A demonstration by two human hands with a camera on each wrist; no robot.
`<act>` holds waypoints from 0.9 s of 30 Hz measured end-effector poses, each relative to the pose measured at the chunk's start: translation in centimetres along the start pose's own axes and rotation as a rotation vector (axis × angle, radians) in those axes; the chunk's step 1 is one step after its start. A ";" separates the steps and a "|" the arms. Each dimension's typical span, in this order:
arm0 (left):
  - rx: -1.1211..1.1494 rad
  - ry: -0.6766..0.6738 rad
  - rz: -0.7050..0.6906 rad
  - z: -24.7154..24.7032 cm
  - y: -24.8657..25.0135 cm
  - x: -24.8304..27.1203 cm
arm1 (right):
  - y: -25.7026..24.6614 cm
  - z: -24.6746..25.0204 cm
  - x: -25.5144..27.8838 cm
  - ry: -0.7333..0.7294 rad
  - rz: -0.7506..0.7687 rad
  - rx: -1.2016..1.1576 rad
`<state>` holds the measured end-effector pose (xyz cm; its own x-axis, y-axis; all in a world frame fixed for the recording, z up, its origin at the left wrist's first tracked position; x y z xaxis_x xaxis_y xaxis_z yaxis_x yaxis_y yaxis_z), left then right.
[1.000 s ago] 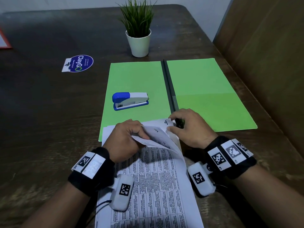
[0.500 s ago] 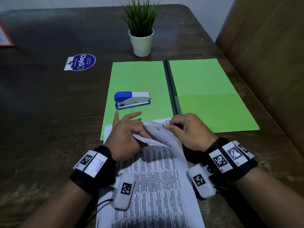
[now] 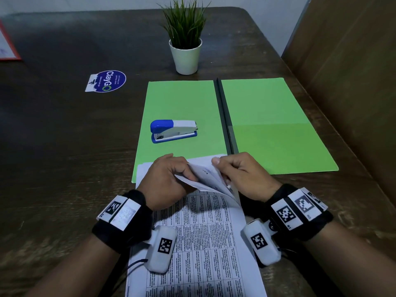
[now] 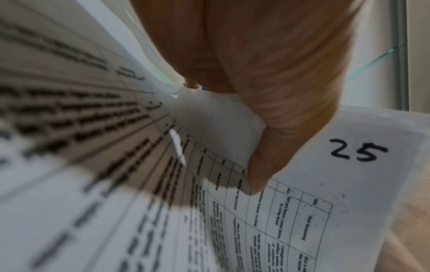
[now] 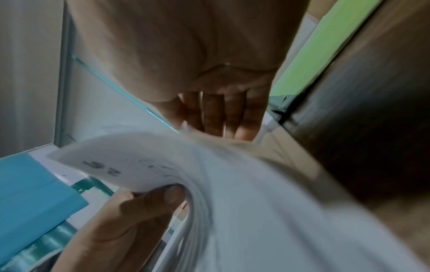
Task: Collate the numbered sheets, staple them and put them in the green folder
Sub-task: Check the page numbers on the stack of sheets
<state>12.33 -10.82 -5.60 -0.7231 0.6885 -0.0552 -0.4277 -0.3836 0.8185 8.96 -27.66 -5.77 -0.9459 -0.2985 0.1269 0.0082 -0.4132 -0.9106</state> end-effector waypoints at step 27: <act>0.003 0.014 -0.045 0.2 0.2 0.0 | 0.8 3.4 0.4 0.350 -0.110 0.272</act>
<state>12.34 -10.82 -5.32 -0.7105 0.6965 -0.1003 -0.4588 -0.3503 0.8166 9.67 -31.06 -5.08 -0.9982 0.0493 0.0335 -0.0575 -0.6510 -0.7569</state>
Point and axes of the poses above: each hand's wrist, its own x-axis away from the middle knuckle, its own z-axis out of the back of the hand, y = z × x, the point moved 7 cm from there along -x, towards the middle knuckle, and after that the axes turned 11 degrees about -y, right-handed, at the moved point
